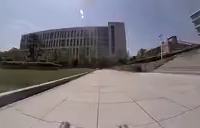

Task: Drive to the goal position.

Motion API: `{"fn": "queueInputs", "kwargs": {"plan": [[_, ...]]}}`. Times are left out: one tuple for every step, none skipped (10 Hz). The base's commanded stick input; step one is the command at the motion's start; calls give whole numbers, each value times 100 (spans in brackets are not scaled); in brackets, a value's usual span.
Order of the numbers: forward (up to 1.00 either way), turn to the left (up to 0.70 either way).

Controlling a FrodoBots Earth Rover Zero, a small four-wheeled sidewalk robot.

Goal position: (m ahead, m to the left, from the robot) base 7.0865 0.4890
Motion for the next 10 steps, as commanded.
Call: {"fn": "queueInputs", "kwargs": {"plan": [[70,0],[70,0],[70,0],[70,0],[70,0],[70,0],[70,0],[70,0],[70,0],[70,0]]}}
